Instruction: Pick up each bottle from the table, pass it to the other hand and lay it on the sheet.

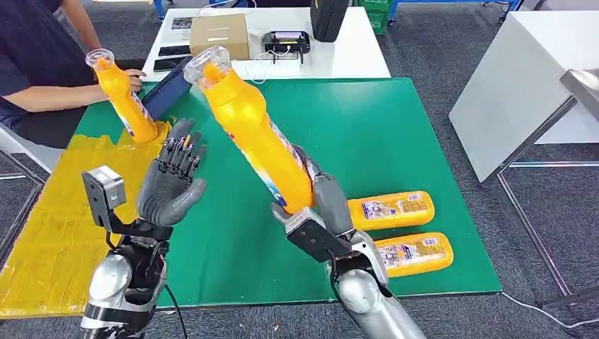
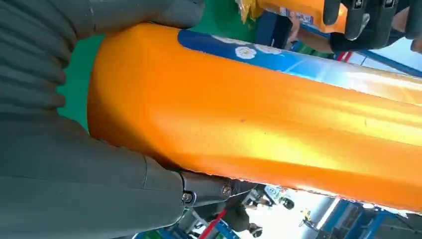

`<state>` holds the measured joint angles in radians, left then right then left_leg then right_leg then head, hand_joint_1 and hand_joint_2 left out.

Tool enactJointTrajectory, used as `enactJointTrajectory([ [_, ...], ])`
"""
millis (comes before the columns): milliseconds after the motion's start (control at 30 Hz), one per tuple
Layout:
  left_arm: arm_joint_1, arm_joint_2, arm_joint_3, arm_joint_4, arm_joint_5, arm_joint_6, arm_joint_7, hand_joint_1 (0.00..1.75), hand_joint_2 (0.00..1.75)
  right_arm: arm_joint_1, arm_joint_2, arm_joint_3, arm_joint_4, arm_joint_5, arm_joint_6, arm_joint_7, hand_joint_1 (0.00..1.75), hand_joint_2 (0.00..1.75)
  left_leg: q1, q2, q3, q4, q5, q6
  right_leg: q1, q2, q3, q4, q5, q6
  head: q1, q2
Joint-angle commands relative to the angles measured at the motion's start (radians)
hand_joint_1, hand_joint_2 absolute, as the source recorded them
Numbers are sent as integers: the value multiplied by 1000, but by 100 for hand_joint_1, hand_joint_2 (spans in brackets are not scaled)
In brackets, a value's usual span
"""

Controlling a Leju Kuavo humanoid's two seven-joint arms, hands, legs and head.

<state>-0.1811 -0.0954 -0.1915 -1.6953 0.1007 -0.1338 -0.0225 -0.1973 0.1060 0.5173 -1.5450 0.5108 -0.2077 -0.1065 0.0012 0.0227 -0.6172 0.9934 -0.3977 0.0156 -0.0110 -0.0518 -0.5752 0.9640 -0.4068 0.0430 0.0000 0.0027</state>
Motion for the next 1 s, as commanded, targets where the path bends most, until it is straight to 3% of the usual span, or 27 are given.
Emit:
enactJointTrajectory([
  [33, -8, 39, -87, 19, 6, -65, 4, 0, 175, -57, -57, 134, 10, 28, 96, 19, 175, 175, 0, 0, 2, 0, -1, -1, 0, 3, 2, 0, -1, -1, 0, 0],
  [367, -36, 26, -120, 16, -51, -109, -33, 0, 175, -155, -64, 329, 159, 46, 246, 64, 175, 175, 1, 0, 3, 0, -1, -1, 0, 5, 3, 0, -1, -1, 0, 0],
  [700, -56, 31, -140, 31, -44, -137, -40, 0, 175, -197, -69, 419, 248, 20, 268, 58, 175, 175, 1, -2, 4, -1, -1, -1, 0, 3, 5, -1, -2, -2, 0, 0],
  [733, -56, 33, -142, 28, -55, -145, -59, 61, 175, -201, -71, 425, 247, 16, 273, 58, 175, 175, 1, -2, 4, -1, -1, -1, 1, 2, 5, -1, -2, -1, 0, 0],
  [767, -54, 32, -140, 26, -58, -151, -68, 175, 175, -203, -71, 429, 246, 13, 274, 59, 175, 175, 1, -1, 2, -1, 0, -1, 0, 1, 3, -1, -1, -1, 0, 0],
  [1000, -43, 30, -137, -3, -110, -145, -100, 175, 175, -192, -80, 421, 239, 12, 271, 63, 175, 175, 1, -3, 4, 0, -1, -2, 1, 2, 5, -1, -2, -2, 0, 0],
])
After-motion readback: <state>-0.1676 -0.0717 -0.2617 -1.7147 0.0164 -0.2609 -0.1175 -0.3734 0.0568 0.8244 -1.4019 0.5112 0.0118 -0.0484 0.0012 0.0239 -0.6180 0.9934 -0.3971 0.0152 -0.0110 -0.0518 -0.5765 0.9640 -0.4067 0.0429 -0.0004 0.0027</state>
